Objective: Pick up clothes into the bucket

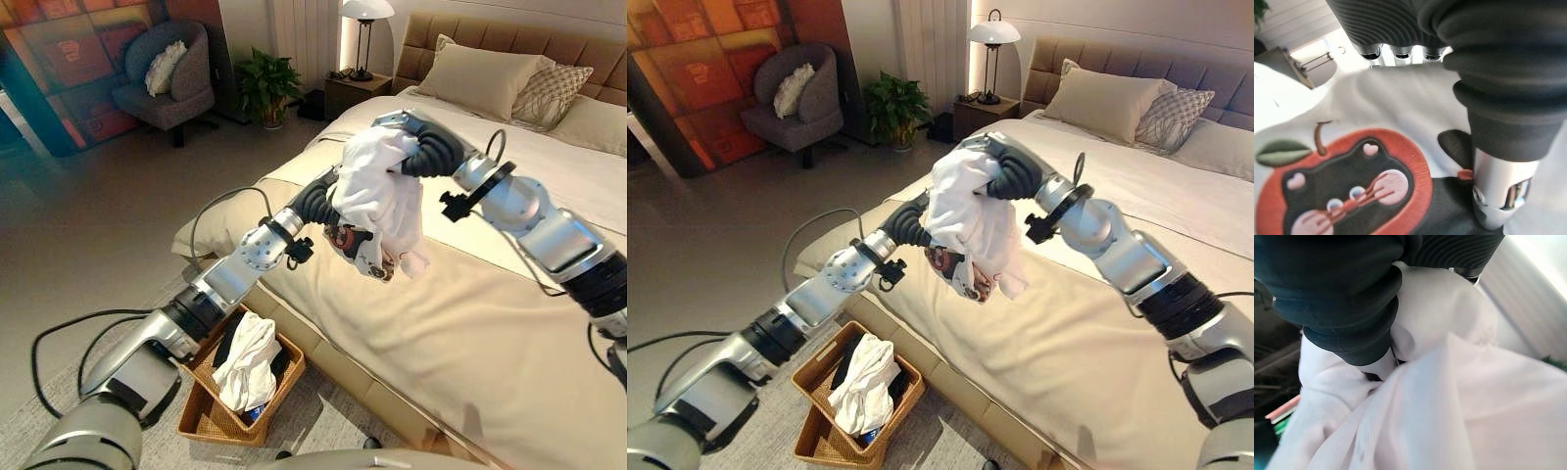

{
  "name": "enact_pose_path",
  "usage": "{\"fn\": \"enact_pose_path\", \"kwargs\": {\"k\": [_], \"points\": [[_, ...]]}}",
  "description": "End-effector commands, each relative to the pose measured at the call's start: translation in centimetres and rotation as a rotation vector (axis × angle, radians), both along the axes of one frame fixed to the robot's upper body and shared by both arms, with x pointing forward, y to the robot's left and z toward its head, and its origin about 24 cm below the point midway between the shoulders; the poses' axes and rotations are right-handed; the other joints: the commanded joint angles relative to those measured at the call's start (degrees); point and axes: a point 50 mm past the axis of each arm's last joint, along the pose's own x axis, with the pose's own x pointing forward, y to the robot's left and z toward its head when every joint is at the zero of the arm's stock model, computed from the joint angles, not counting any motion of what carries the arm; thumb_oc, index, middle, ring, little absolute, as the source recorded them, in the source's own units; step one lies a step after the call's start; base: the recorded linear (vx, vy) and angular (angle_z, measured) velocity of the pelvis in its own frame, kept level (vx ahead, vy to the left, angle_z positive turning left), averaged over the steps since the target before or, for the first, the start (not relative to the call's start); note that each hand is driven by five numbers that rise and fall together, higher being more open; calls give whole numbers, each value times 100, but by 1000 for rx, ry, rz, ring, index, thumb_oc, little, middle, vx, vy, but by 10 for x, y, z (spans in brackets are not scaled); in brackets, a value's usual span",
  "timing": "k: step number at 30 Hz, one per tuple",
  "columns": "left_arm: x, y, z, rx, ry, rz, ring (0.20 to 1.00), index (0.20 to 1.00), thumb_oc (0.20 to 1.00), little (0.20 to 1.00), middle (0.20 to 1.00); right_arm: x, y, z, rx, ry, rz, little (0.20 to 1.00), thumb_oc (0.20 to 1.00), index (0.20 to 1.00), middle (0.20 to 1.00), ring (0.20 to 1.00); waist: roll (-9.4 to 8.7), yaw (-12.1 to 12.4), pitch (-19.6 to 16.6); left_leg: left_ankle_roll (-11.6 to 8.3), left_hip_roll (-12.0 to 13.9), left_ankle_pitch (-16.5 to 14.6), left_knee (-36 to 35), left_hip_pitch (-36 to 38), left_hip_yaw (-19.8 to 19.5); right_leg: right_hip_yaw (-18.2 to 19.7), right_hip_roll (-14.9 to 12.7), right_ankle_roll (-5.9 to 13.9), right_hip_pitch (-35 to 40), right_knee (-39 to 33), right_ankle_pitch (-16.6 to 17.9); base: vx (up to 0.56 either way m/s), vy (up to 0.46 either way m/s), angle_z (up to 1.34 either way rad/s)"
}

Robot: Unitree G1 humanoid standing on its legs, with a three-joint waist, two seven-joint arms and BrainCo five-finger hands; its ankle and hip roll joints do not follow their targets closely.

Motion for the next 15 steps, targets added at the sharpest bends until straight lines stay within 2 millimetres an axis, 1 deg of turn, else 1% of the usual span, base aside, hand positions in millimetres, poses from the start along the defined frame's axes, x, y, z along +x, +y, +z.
{"fn": "enact_pose_path", "kwargs": {"k": [1,2,4,5,6,7,8,9,12,13,14,15], "points": [[5,-27,13,7,-42,-56,1000,1000,1000,1000,1000,-34,35,54,210,-193,272,200,200,200,200,200,-260,78,-186,-50,-31,-467,519,-196,-191,-330,-256,296,40,675,-574,0,0,0],[5,-28,11,-4,-28,-53,1000,1000,1000,1000,1000,-35,37,53,216,-187,285,200,200,200,200,200,-271,75,-181,-38,-43,-411,526,-238,-193,-346,-274,298,10,671,-525,0,0,0],[5,-30,9,-19,-11,-51,1000,1000,1000,1000,1000,-37,38,51,240,-169,303,200,200,200,200,200,-269,70,-171,-37,-30,-463,521,-198,-207,-341,-262,298,41,668,-562,0,0,0],[6,-31,6,-32,8,-40,843,843,843,843,843,-37,40,49,245,-160,311,200,200,200,200,200,-280,68,-167,-28,-39,-414,532,-234,-208,-347,-276,294,13,671,-521,-40,9,2],[6,-31,5,-51,20,-41,369,369,369,369,369,-38,40,48,245,-155,314,200,200,200,200,200,-282,67,-170,-27,-39,-410,529,-238,-213,-345,-278,292,15,667,-520,-37,8,1],[6,-31,4,-75,34,-38,256,256,256,256,256,-39,40,48,252,-155,319,200,200,200,200,200,-288,63,-171,-28,-36,-409,530,-238,-208,-351,-279,291,19,664,-522,0,0,0],[5,-32,3,-118,64,-42,200,200,200,200,200,-39,40,47,265,-147,324,200,200,200,200,200,-290,67,-167,-26,-33,-411,530,-236,-212,-350,-281,290,23,666,-524,0,0,0],[3,-32,1,-160,96,-52,200,200,200,200,200,-40,41,45,272,-136,330,200,200,200,200,200,-285,66,-168,-33,-18,-462,519,-189,-208,-346,-265,292,61,665,-566,0,0,0],[0,-31,-9,-271,211,-75,200,200,200,200,200,-40,41,44,291,-128,335,200,200,200,200,200,-294,57,-170,-32,-16,-458,515,-182,-205,-331,-266,288,61,662,-559,0,0,0],[0,-31,-9,-272,212,-76,200,200,200,200,200,-40,41,44,292,-128,335,200,200,200,200,200,-295,57,-172,-32,-16,-458,515,-181,-204,-330,-266,288,62,661,-559,0,0,0],[-4,-27,-18,-346,295,-87,200,200,200,200,200,-39,39,41,304,-123,321,200,200,200,200,200,-302,42,-179,-38,-12,-460,511,-178,-179,-322,-269,288,55,656,-549,0,0,0],[-4,-27,-18,-346,296,-87,200,200,200,200,200,-39,39,41,304,-123,321,492,492,492,492,492,-303,42,-183,-38,-11,-460,510,-177,-178,-320,-268,288,55,656,-549,0,0,0]]}}
